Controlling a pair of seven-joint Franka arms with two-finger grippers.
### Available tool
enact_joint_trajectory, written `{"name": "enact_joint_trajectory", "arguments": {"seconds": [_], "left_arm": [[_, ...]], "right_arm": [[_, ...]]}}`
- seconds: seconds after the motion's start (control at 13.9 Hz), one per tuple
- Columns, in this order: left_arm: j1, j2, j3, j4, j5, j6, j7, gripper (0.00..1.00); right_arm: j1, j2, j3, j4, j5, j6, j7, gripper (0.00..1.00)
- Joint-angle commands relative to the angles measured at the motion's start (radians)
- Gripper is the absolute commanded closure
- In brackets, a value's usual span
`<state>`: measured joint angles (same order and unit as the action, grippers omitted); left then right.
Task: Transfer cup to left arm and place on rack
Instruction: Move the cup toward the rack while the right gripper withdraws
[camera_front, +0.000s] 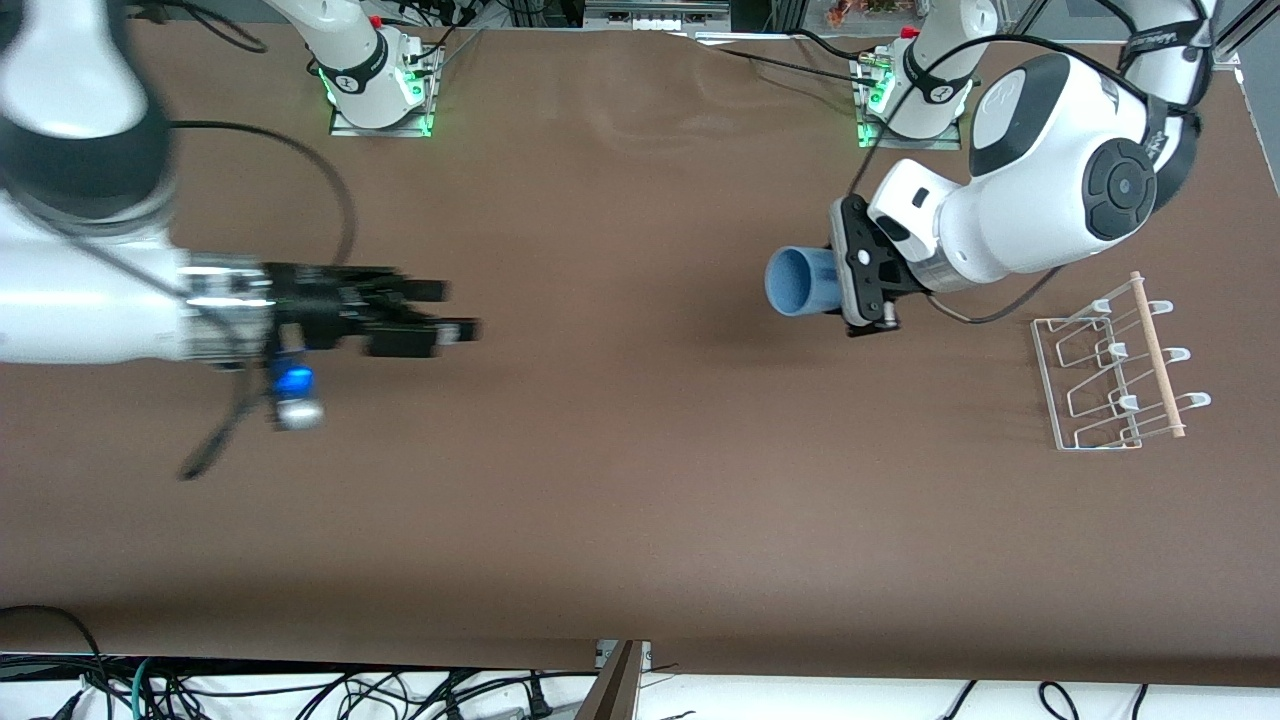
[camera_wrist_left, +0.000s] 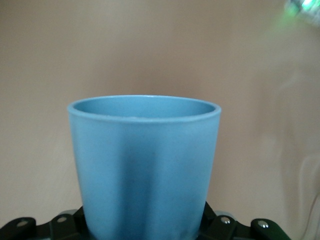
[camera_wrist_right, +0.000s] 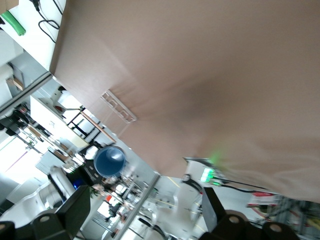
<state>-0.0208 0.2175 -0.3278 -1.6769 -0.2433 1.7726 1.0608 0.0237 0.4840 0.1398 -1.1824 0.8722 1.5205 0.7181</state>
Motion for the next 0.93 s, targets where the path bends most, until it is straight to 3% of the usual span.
{"name": "enact_joint_trajectory", "arguments": {"seconds": [0.0,0.14,0.43,0.65,0.86], "left_arm": [[-0.007,-0.006,-0.01,0.0,0.212,-0.065,-0.086,0.99],[-0.013,0.0,-0.01,-0.007,0.362,-0.096,-0.107,0.99],[-0.037,0.031,-0.017,-0.006,0.677,-0.238,-0.119,0.98],[-0.038,0.085,-0.016,-0.007,0.861,-0.34,-0.148,0.99],[-0.038,0.127,-0.016,-0.004,1.034,-0.418,-0.261,0.96]], "right_arm": [[-0.041,-0.077,-0.058,-0.01,-0.115,-0.069,-0.058,0.01],[-0.041,-0.122,-0.115,-0.011,-0.217,-0.077,-0.086,0.01],[-0.039,-0.148,-0.112,-0.013,-0.528,-0.14,-0.189,0.01],[-0.034,-0.157,-0.108,-0.031,-0.61,-0.155,-0.29,0.01],[-0.034,-0.324,-0.083,-0.294,-0.705,-0.039,-0.414,0.01]]}}
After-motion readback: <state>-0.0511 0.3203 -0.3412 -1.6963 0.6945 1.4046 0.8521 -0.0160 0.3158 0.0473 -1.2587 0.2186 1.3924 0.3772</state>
